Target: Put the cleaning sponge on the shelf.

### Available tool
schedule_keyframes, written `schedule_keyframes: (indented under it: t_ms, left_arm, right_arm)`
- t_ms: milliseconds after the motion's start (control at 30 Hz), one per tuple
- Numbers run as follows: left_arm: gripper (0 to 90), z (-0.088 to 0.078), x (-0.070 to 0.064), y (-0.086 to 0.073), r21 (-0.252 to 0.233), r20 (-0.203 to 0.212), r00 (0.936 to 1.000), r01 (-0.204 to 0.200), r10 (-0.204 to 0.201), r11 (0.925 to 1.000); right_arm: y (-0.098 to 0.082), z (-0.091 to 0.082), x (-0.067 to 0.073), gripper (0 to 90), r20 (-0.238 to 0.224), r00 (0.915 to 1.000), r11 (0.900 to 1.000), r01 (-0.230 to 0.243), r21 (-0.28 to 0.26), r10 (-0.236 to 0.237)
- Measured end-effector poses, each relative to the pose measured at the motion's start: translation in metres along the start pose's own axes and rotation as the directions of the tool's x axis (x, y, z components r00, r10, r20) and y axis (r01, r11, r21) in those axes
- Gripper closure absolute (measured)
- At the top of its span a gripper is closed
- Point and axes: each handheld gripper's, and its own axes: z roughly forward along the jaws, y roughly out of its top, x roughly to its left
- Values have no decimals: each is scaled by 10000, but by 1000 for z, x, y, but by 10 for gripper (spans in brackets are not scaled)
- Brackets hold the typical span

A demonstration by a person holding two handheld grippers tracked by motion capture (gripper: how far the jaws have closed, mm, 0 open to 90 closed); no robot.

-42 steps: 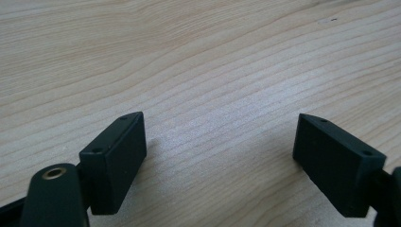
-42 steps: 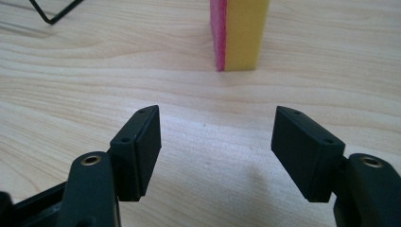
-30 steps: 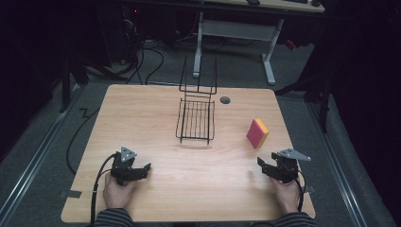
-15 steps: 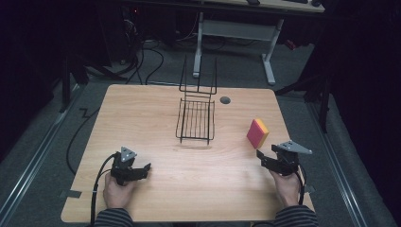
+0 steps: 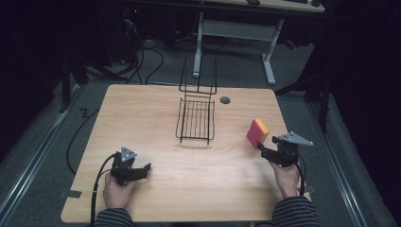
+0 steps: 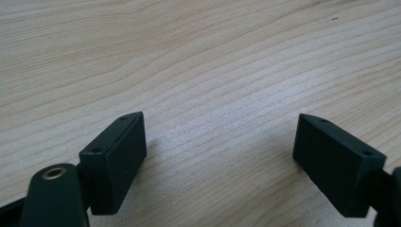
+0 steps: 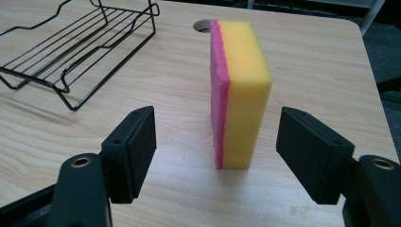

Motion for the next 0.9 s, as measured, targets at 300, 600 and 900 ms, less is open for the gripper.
schedule_keyframes:
  t_ms: [300, 600, 900]
  left_arm:
    - [185, 0, 0, 0, -3, 9, 10000, 2, -2, 10000]
    - [185, 0, 0, 0, 0, 12, 10000, 1, -1, 10000]
    - [185, 0, 0, 0, 0, 12, 10000, 2, -2, 10000]
  right_arm:
    - [8, 7, -4, 290, -39, 9999, 9998, -152, -137, 151]
    - [17, 20, -8, 300, 214, 9994, 9995, -271, -161, 275]
    - [14, 33, -12, 315, 188, 9989, 9990, -440, -20, 440]
